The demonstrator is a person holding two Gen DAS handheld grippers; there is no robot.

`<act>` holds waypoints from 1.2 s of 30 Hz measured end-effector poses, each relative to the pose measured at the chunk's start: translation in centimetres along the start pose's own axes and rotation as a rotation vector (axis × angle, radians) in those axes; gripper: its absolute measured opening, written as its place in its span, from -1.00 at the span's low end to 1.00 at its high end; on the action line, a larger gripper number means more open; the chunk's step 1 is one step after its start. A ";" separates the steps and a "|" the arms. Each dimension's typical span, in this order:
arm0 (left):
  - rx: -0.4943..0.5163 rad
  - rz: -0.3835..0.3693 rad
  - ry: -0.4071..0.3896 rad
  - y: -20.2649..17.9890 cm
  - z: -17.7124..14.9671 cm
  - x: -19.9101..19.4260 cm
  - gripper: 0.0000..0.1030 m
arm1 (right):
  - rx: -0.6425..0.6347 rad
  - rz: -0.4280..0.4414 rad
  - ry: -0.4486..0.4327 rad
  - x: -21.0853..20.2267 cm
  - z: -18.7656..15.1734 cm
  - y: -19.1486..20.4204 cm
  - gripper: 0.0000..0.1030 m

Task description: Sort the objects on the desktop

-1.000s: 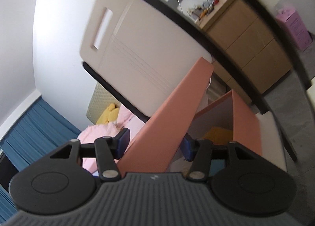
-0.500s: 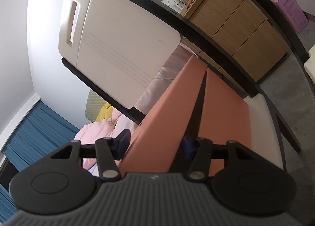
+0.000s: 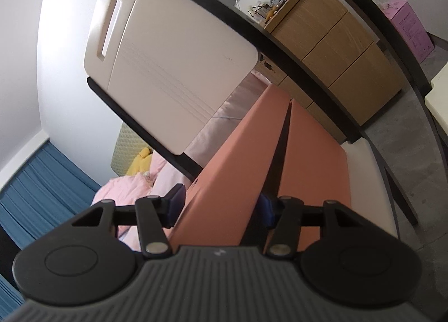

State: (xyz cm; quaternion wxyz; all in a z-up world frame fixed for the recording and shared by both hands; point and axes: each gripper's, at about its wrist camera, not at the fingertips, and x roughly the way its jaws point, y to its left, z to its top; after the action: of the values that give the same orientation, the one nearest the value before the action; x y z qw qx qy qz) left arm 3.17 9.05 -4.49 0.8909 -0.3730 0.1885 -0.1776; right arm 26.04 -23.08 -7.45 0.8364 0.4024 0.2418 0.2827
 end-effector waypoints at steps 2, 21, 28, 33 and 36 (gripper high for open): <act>0.038 0.020 -0.026 -0.5 -0.1 -0.4 0.69 | -0.018 -0.002 0.001 -0.2 -0.2 0.3 0.25; 0.247 0.315 -0.272 -1.0 2.2 -2.8 0.69 | -0.063 0.015 -0.034 -7.0 -1.4 1.6 0.80; 0.251 0.441 -0.245 -0.5 3.1 -1.4 0.69 | -0.118 -0.033 -0.011 -9.5 -2.5 2.8 0.80; 0.260 0.464 -0.229 -0.8 1.9 -1.1 0.69 | -0.162 -0.053 0.044 -9.4 -3.9 3.7 0.72; 0.256 0.454 -0.212 -0.8 1.6 -1.0 0.69 | -0.133 -0.072 0.081 -8.9 -4.6 3.4 0.55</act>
State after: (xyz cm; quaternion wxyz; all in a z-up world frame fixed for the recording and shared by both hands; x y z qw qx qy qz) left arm 2.86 9.95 -2.71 0.9626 -0.2220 0.1491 0.0442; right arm 15.78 -24.81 -5.70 0.8605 0.3253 0.2703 0.2841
